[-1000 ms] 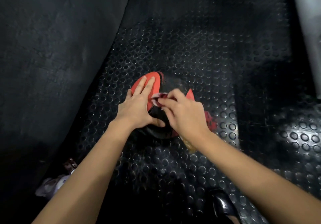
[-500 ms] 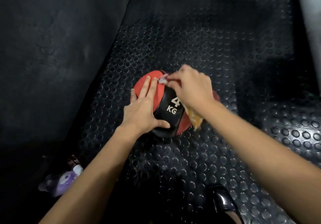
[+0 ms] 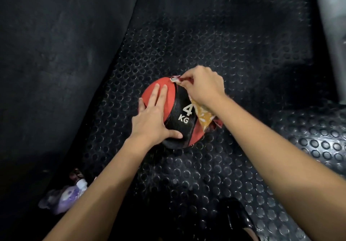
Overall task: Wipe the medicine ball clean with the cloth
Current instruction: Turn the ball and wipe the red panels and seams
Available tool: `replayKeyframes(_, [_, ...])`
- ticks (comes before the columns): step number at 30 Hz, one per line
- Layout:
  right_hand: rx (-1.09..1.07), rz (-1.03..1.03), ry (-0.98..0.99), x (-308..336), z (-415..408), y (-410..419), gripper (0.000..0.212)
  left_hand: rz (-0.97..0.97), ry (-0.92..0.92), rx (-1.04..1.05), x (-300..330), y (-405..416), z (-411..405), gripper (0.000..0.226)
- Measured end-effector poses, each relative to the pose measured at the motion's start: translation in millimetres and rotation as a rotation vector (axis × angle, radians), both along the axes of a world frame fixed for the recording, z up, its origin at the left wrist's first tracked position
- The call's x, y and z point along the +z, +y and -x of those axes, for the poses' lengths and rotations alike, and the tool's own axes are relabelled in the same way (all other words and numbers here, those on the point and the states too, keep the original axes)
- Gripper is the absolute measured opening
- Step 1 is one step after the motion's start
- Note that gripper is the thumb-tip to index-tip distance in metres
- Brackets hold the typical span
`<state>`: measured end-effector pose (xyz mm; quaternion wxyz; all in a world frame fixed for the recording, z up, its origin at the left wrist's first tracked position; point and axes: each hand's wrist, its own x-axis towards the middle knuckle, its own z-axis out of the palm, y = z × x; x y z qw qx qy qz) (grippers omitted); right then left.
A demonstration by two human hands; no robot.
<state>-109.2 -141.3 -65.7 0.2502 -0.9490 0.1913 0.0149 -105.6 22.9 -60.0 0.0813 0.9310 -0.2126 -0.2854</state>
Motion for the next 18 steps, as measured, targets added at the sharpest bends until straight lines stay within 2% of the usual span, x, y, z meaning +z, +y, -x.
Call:
replayKeyframes(4, [0.138, 0.046, -0.051, 1, 30, 13, 0.026, -0.009, 0.006, 0.002, 0, 2, -2, 0.142])
replayKeyframes(6, [0.074, 0.041, -0.048, -5, 24, 3, 0.024, -0.003, 0.0, -0.007, -1, 3, -1, 0.14])
replayKeyframes(10, [-0.164, -0.101, 0.009, -13, 8, -15, 0.023, -0.004, -0.011, -0.007, 0, -2, 1, 0.139])
replayKeyframes(15, [-0.023, -0.099, -0.076, -9, 43, 9, 0.024, 0.016, -0.004, 0.005, -4, 7, -4, 0.143])
replayKeyframes(18, [-0.104, -0.088, -0.044, -17, 29, -6, 0.023, 0.027, -0.013, 0.01, -5, 13, -1, 0.142])
